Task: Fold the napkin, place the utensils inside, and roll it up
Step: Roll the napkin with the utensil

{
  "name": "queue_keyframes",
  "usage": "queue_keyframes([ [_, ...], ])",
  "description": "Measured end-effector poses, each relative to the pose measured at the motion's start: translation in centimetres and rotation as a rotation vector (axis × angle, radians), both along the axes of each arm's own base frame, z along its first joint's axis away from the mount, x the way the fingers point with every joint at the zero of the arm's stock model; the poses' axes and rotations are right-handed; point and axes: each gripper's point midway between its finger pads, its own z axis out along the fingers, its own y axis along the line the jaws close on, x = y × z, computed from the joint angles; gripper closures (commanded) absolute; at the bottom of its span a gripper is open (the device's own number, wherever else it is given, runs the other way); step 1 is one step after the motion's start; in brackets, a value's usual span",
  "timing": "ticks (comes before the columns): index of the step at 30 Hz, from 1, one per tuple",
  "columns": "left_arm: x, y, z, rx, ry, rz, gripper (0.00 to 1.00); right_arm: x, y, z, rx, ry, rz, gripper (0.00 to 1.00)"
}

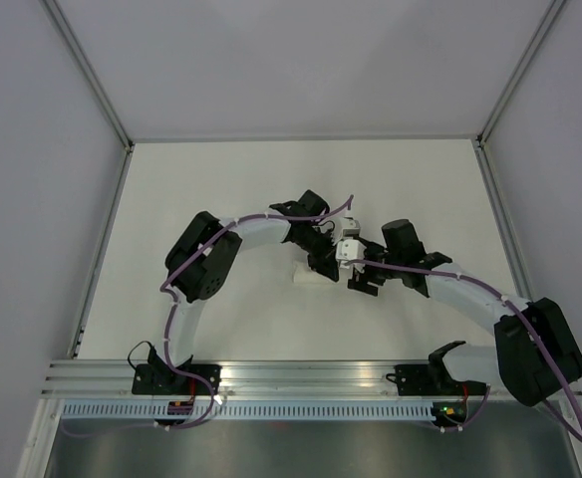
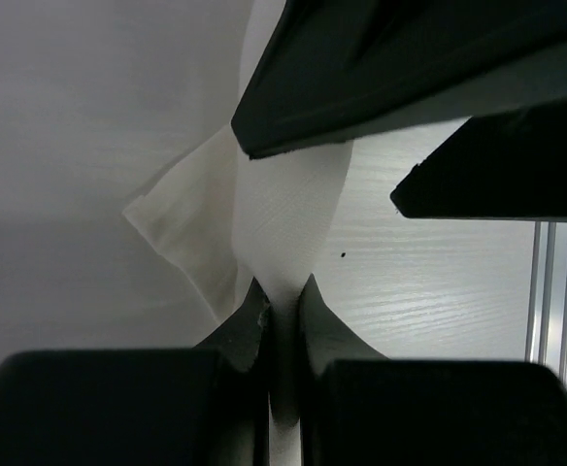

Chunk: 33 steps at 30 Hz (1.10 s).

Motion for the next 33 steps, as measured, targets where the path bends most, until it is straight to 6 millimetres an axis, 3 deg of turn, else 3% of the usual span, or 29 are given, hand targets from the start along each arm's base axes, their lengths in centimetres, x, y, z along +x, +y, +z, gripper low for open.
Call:
queue_keyframes([
  [7, -0.9, 0.3, 0.0, 0.02, 0.08, -0.013, 0.97, -1.0, 1.2, -1.5, -0.054, 0.014, 0.05, 0.29],
  [13, -1.3, 0.4, 0.0, 0.034, 0.128, -0.017, 0.94, -1.4, 1.8, -2.8, -0.094, 0.024, 0.074, 0.48],
  [23, -1.3, 1.0, -0.2, 0.06, 0.16, 0.002, 0.6, -1.2, 2.1, -3.9, -0.121, 0.029, 0.074, 0.76],
  [27, -0.9, 1.3, 0.0, 0.062, 0.162, 0.028, 0.52, -1.0, 2.1, -4.0, -0.121, 0.027, 0.065, 0.84],
  [33, 0.3, 2.0, 0.4, 0.057, 0.149, 0.096, 0.51, -0.2, 2.5, -4.0, -0.118, 0.027, 0.043, 0.87],
])
